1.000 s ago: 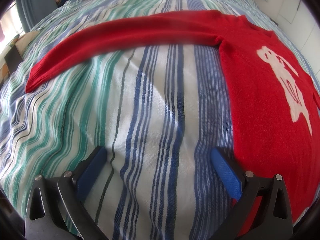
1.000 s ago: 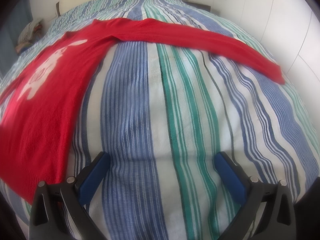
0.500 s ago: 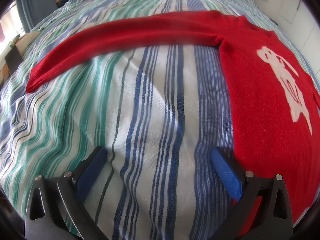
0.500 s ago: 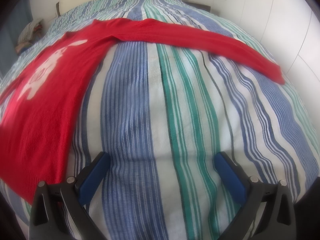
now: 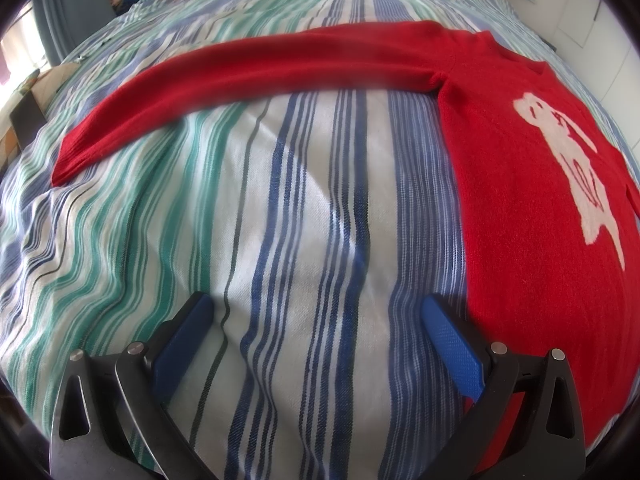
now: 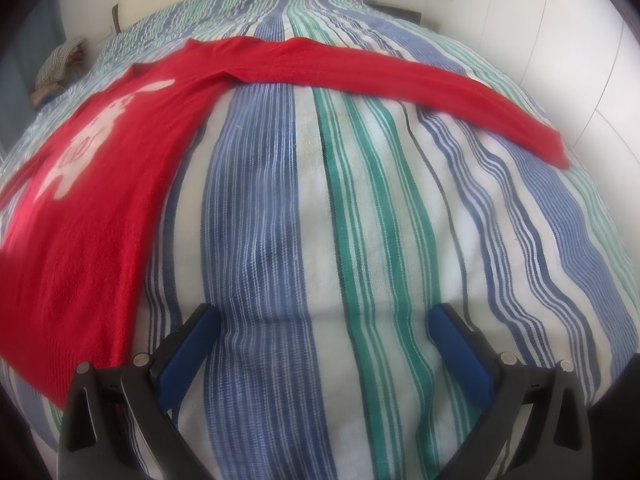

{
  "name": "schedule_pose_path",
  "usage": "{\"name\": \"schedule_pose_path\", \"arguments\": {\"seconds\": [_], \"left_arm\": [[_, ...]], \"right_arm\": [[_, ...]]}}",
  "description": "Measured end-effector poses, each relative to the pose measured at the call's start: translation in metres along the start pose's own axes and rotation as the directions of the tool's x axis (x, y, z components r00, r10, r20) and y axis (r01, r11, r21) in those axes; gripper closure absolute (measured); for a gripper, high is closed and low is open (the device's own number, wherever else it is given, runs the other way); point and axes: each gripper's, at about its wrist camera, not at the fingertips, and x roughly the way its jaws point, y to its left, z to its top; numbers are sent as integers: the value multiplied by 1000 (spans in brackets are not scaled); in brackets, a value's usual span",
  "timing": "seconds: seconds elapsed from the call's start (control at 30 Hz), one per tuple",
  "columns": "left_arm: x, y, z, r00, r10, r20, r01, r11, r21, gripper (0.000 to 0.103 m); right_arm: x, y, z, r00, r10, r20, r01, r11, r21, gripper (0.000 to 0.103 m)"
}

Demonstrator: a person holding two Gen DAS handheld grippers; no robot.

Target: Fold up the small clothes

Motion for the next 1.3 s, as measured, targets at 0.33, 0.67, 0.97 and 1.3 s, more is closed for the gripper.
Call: {"name": "schedule_pose_path", "arguments": {"seconds": [0.33, 0.67, 0.97, 1.3], "left_arm": [[0, 0, 0, 1000, 0, 0, 0, 1000, 0, 0], [-24, 16, 9, 994, -106, 31, 108, 991, -80, 1], [-87, -13, -1, 966, -204, 160, 219, 972, -84, 1], [-117, -49, 1, 940, -257, 223, 271, 962, -37, 1]], "right_arm": [[-1, 1, -2, 1000, -1, 1, 1, 1000, 1, 0], [-1, 0, 1, 1000, 2, 2, -2, 1000, 1, 0], [-14, -9, 7, 997, 76, 19, -76, 996, 47, 0], [-40, -25, 17, 979, 143, 143, -158, 982, 106, 0]]}}
